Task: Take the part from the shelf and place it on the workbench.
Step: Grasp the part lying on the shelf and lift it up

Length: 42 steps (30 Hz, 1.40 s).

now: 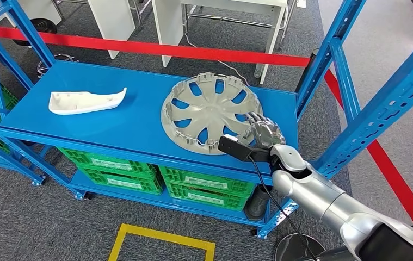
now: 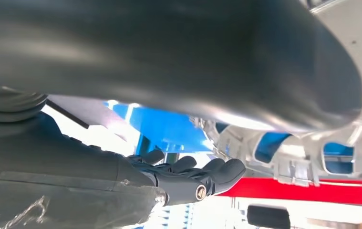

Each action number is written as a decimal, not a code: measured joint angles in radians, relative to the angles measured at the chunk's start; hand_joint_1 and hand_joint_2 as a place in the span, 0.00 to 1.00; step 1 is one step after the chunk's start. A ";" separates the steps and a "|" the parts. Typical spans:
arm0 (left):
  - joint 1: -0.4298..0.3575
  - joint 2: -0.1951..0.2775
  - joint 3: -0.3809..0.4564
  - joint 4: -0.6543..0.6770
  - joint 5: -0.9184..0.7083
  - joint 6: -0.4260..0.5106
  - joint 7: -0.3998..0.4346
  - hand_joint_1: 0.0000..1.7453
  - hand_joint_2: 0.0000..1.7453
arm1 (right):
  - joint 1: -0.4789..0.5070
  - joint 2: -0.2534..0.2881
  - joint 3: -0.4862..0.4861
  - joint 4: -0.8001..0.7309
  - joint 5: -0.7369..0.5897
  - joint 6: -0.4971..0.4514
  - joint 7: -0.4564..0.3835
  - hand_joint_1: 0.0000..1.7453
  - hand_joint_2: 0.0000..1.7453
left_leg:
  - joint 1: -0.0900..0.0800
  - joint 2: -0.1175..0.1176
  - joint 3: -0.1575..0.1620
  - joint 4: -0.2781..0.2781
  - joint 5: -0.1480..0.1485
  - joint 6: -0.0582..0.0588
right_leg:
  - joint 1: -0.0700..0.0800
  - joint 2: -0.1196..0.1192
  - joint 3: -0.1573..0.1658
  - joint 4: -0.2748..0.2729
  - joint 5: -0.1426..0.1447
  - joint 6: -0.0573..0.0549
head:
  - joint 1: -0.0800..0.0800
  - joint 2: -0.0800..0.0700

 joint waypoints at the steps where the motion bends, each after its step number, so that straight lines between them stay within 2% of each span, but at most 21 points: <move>1: 0.000 0.000 0.000 0.000 0.000 0.000 -0.001 0.00 0.00 | 0.000 0.000 0.000 0.000 0.000 -0.002 0.000 0.00 0.00 | 0.000 0.000 0.000 0.000 0.000 0.001 | 0.000 0.000 0.001 -0.001 0.000 0.001 | 0.000 0.000; 6: 0.000 -0.004 0.000 0.000 0.003 0.000 -0.004 0.00 0.00 | 0.000 0.000 -0.004 0.000 -0.007 -0.022 0.002 0.00 0.00 | 0.000 0.000 0.001 0.000 0.000 0.003 | 0.000 0.000 0.002 -0.004 0.002 0.004 | 0.000 0.000; 21: -0.002 0.012 0.000 0.000 -0.016 0.035 0.018 0.00 0.00 | 0.026 -0.019 -0.073 0.066 -0.082 -0.090 0.107 0.00 0.00 | 0.002 0.000 0.002 -0.001 -0.001 0.003 | 0.001 0.000 0.002 -0.004 0.002 0.004 | 0.000 0.000; 30: -0.022 0.040 -0.001 -0.002 -0.037 0.050 0.019 0.00 0.00 | 0.053 -0.012 -0.124 0.165 -0.108 -0.139 0.050 0.00 0.00 | 0.002 0.000 0.002 -0.001 -0.001 0.003 | 0.002 0.000 0.003 -0.004 0.002 0.004 | 0.000 0.000; 42: -0.020 0.046 -0.002 -0.005 -0.048 0.046 0.022 0.00 0.00 | 0.061 0.018 -0.156 0.229 -0.065 -0.162 -0.083 0.00 0.00 | 0.002 0.000 0.002 -0.001 -0.001 0.003 | 0.002 0.000 0.003 -0.004 0.002 0.004 | 0.000 0.000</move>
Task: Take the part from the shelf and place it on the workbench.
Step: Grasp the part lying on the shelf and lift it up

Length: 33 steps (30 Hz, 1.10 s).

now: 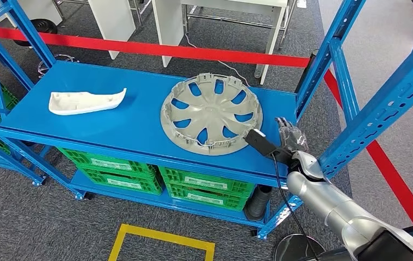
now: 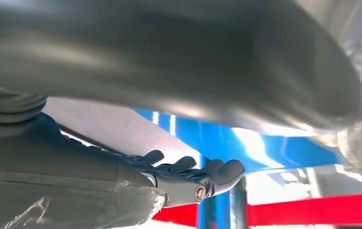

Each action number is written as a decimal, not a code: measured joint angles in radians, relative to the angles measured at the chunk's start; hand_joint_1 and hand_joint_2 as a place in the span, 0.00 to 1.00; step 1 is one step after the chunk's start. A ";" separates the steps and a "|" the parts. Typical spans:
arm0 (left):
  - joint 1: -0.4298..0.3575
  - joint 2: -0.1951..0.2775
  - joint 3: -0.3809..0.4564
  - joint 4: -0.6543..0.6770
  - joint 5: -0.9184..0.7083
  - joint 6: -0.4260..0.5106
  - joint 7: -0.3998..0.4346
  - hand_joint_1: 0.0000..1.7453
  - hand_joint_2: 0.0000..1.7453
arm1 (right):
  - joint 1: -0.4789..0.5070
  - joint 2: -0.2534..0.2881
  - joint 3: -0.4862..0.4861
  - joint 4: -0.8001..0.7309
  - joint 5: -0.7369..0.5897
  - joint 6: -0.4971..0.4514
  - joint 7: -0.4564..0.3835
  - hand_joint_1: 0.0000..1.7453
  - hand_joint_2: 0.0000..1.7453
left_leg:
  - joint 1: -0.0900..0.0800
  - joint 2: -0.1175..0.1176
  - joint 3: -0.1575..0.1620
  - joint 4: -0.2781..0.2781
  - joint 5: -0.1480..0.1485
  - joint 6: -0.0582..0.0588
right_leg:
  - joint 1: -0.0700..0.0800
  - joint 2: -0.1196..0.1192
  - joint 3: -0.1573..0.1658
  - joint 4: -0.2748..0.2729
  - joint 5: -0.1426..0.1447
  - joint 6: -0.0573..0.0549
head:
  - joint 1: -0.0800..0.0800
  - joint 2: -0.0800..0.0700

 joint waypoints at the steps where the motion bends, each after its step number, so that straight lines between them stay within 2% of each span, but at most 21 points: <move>1: 0.000 0.000 0.000 0.000 -0.002 -0.002 0.000 0.00 0.00 | -0.005 0.005 0.000 0.002 0.016 0.007 -0.012 0.00 0.00 | 0.000 0.000 0.000 0.000 0.000 0.000 | 0.000 0.000 0.000 0.000 0.000 0.000 | 0.000 0.000; 10: -0.003 0.002 -0.004 0.000 -0.018 -0.008 0.000 0.00 0.00 | -0.053 0.062 0.007 0.005 0.113 0.045 -0.062 0.00 0.00 | 0.000 0.000 0.001 0.000 0.000 0.000 | 0.000 0.000 0.001 0.000 0.000 0.000 | 0.000 0.000; 16: -0.011 0.010 -0.008 -0.003 -0.039 -0.011 0.008 0.00 0.00 | -0.096 0.132 0.028 0.004 0.194 0.096 -0.080 0.00 0.00 | 0.001 0.000 0.002 0.000 0.000 0.000 | 0.001 0.000 0.001 0.000 0.000 0.000 | 0.000 0.000; 23: -0.011 0.019 -0.021 -0.007 -0.054 -0.016 0.017 0.00 0.00 | -0.124 0.199 0.059 0.016 0.209 0.170 -0.070 0.00 0.00 | 0.002 0.000 0.001 -0.001 0.000 -0.001 | 0.002 0.000 0.001 0.000 -0.001 -0.001 | 0.000 0.000; 33: -0.012 0.025 -0.024 -0.014 -0.059 -0.016 0.028 0.00 0.00 | -0.140 0.244 0.085 0.078 0.181 0.208 -0.048 0.00 0.00 | 0.002 0.000 0.002 -0.001 0.000 -0.001 | 0.002 0.000 0.001 0.000 -0.001 -0.001 | 0.000 0.000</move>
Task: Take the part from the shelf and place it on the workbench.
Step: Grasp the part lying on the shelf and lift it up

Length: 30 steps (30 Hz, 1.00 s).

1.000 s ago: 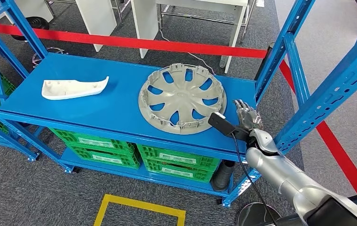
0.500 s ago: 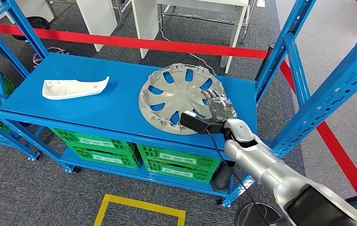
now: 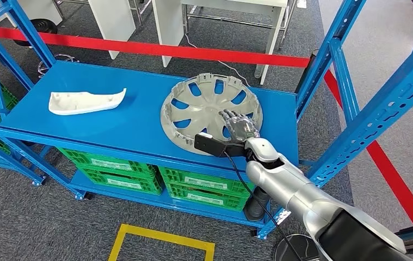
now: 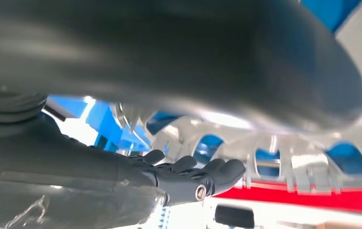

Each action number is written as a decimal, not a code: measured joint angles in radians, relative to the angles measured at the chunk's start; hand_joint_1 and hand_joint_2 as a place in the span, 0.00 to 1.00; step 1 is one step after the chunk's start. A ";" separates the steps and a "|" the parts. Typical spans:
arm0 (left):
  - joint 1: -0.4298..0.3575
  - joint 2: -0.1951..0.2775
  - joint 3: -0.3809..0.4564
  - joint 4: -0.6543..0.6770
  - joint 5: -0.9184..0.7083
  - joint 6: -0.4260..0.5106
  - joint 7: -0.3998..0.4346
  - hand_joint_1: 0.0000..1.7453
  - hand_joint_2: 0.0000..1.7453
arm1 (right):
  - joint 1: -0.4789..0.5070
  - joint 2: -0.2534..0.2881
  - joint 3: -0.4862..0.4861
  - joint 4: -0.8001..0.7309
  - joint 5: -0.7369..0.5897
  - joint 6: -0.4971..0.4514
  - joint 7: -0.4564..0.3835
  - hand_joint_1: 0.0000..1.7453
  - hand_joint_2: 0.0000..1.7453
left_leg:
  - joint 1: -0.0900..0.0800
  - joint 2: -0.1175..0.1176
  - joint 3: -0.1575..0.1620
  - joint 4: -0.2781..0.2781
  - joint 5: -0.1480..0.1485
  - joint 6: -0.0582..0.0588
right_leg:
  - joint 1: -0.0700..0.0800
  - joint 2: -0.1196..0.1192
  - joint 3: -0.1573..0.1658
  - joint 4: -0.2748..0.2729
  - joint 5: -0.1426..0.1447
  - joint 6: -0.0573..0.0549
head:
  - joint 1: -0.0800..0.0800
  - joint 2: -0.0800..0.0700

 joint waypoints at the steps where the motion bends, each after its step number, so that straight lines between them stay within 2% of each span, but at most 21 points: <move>1: 0.000 0.000 0.000 -0.001 0.000 0.000 0.001 0.00 0.00 | 0.000 0.003 0.002 0.007 -0.003 0.004 0.003 0.00 0.00 | 0.000 0.000 0.000 0.000 0.000 0.000 | 0.000 0.000 0.000 0.000 0.000 0.000 | 0.000 0.000; 13: 0.004 0.004 0.000 -0.009 0.004 0.012 0.004 0.00 0.00 | 0.001 0.026 0.021 0.083 -0.023 0.018 0.047 0.00 0.00 | 0.000 0.000 0.000 0.000 0.000 0.000 | 0.000 0.000 0.000 0.000 0.000 0.000 | 0.000 0.000; 25: 0.013 0.010 0.000 -0.014 0.004 0.016 0.007 0.00 0.00 | 0.004 0.038 0.024 0.125 -0.038 0.014 0.051 0.00 0.00 | 0.000 0.000 0.000 0.000 0.000 0.000 | 0.000 0.000 0.000 0.000 0.000 0.000 | 0.000 0.000; 29: 0.014 0.015 0.000 -0.018 0.004 0.017 0.008 0.00 0.00 | 0.004 0.040 0.022 0.136 -0.062 -0.003 0.027 0.00 1.00 | 0.000 0.000 0.001 0.000 0.000 0.000 | 0.000 0.000 0.001 0.000 0.000 0.000 | 0.000 0.000; 30: 0.014 0.016 0.000 -0.018 0.004 0.017 0.008 0.00 0.00 | 0.005 0.041 0.021 0.138 -0.074 -0.008 0.017 0.00 1.00 | 0.000 0.000 0.001 0.000 0.000 0.000 | 0.000 0.000 0.001 0.000 0.000 0.000 | 0.000 0.000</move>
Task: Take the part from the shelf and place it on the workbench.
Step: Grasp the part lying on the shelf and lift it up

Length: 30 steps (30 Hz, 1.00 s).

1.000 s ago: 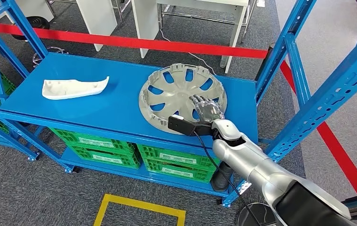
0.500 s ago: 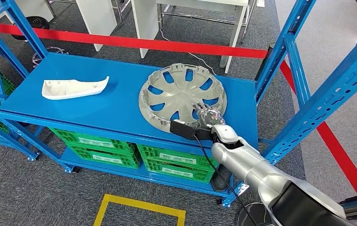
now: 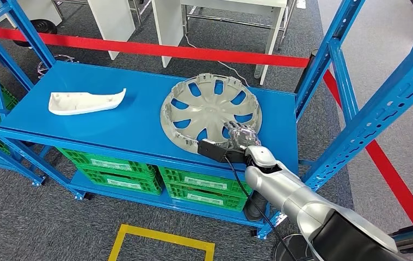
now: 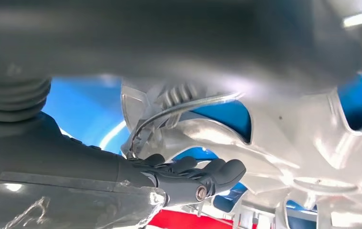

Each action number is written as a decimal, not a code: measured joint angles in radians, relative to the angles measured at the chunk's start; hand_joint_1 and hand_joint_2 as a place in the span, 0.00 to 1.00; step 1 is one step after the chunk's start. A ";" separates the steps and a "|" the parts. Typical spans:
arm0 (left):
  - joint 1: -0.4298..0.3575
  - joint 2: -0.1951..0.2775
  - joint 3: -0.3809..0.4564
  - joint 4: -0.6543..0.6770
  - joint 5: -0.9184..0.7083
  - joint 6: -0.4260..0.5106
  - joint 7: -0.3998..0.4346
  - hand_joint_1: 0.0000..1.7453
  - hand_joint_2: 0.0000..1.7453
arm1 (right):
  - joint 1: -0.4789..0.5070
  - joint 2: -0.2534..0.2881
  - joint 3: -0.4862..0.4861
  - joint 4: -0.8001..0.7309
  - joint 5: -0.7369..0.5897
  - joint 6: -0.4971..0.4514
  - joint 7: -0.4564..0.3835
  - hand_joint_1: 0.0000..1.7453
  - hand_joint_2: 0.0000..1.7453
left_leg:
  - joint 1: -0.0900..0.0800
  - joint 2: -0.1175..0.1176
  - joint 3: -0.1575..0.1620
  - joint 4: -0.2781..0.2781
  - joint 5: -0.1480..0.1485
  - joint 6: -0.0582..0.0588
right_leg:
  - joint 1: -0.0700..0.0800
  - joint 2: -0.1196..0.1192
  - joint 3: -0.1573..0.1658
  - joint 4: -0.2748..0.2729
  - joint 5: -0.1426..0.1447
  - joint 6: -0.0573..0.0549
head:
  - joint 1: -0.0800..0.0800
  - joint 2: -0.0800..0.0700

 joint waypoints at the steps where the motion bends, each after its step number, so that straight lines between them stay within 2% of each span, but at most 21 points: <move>1: 0.000 0.001 0.000 0.000 0.000 0.000 0.000 0.00 0.00 | 0.001 0.000 -0.002 0.002 -0.014 -0.005 -0.010 0.00 1.00 | 0.000 0.000 0.000 0.000 0.000 0.000 | 0.000 0.000 0.000 0.000 0.000 0.000 | 0.000 0.000; 19: -0.004 0.008 0.000 0.000 -0.021 -0.007 -0.002 0.00 0.00 | 0.002 0.009 -0.040 0.021 -0.110 -0.028 -0.112 0.00 1.00 | 0.000 0.000 0.001 0.000 0.000 0.000 | 0.000 0.000 0.001 0.000 0.000 0.000 | 0.000 0.000; 20: -0.006 0.010 0.000 0.000 -0.024 -0.004 0.000 0.00 0.00 | 0.002 0.010 -0.042 0.023 -0.115 -0.029 -0.116 0.06 1.00 | 0.000 0.000 0.001 0.000 0.000 0.000 | 0.000 0.000 0.001 0.000 0.000 0.000 | 0.000 0.000; 23: -0.012 0.017 0.000 -0.002 -0.031 0.001 0.010 0.00 0.00 | 0.003 0.013 -0.048 0.028 -0.125 -0.033 -0.126 0.78 1.00 | 0.000 0.000 0.001 0.000 0.000 0.000 | 0.000 0.000 0.001 0.000 0.000 0.000 | 0.000 0.000; 24: -0.015 0.020 0.000 -0.004 -0.034 0.001 0.013 0.00 0.00 | 0.003 0.013 -0.050 0.031 -0.128 -0.034 -0.128 0.97 1.00 | 0.000 0.000 0.001 0.000 0.000 0.000 | 0.000 0.000 0.001 0.000 0.000 0.000 | 0.000 0.000; 26: -0.021 0.025 0.000 -0.009 -0.039 0.003 0.018 0.00 0.00 | 0.003 0.014 -0.053 0.035 -0.133 -0.035 -0.131 1.00 1.00 | 0.000 0.000 0.001 0.000 0.000 0.000 | 0.000 0.000 0.001 0.000 0.000 0.000 | 0.000 0.000; 30: -0.027 0.032 0.000 -0.017 -0.043 0.003 0.025 0.00 0.00 | 0.002 0.015 -0.057 0.041 -0.138 -0.039 -0.133 1.00 1.00 | 0.000 0.000 0.001 0.000 0.000 0.000 | 0.000 0.000 0.001 0.000 0.000 0.000 | 0.000 0.000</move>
